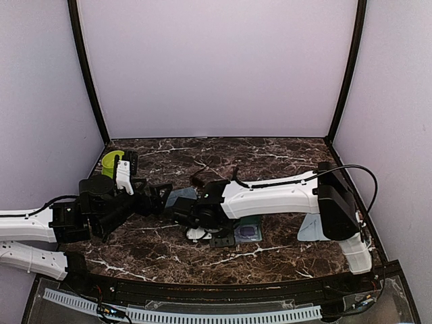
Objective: Organize the sunglasses
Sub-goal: Place the sunglasses in the sunglasses case.
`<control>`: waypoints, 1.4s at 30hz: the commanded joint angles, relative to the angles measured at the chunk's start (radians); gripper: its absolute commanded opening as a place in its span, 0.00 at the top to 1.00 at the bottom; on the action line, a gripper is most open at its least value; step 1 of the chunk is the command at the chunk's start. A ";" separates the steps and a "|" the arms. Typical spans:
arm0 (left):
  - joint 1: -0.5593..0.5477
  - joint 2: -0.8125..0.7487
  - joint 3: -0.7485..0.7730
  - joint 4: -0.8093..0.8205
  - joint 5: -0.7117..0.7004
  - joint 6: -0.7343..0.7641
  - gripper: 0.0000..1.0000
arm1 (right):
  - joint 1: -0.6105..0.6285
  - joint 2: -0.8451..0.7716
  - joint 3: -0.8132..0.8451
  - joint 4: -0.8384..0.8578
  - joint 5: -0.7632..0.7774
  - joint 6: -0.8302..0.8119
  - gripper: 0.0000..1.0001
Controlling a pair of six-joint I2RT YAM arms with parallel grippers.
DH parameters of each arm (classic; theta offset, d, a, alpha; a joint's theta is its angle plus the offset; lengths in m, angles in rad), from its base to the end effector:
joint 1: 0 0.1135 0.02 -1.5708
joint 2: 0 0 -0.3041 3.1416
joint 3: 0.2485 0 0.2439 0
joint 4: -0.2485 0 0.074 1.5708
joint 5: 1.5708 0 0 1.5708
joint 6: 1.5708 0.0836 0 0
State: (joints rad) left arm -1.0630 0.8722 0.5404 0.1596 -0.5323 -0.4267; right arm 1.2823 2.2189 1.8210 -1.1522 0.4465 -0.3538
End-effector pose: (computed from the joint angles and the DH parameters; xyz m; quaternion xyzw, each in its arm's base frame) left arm 0.1398 -0.1640 0.3010 0.0702 0.7543 -0.2730 0.5930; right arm 0.1620 0.4191 0.1703 -0.7101 0.6683 -0.1934 0.1082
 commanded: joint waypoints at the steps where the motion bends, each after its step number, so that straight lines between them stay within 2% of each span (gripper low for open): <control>1: 0.006 -0.005 -0.015 0.024 -0.001 -0.002 0.03 | 0.007 0.021 -0.007 -0.013 0.015 0.023 0.57; 28: 0.006 -0.015 -0.030 0.026 0.000 -0.014 0.03 | 0.006 0.022 -0.011 -0.017 0.029 0.068 0.46; 33: 0.006 -0.013 -0.032 0.028 0.001 -0.014 0.03 | 0.005 0.014 -0.009 -0.016 0.023 0.073 0.47; 42: 0.006 0.004 -0.042 0.036 -0.005 -0.016 0.03 | 0.005 -0.098 -0.070 0.068 -0.030 0.099 0.44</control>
State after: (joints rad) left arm -1.0630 0.8715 0.5186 0.1661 -0.5323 -0.4320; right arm 1.2823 2.2177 1.7912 -1.1305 0.4557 -0.2806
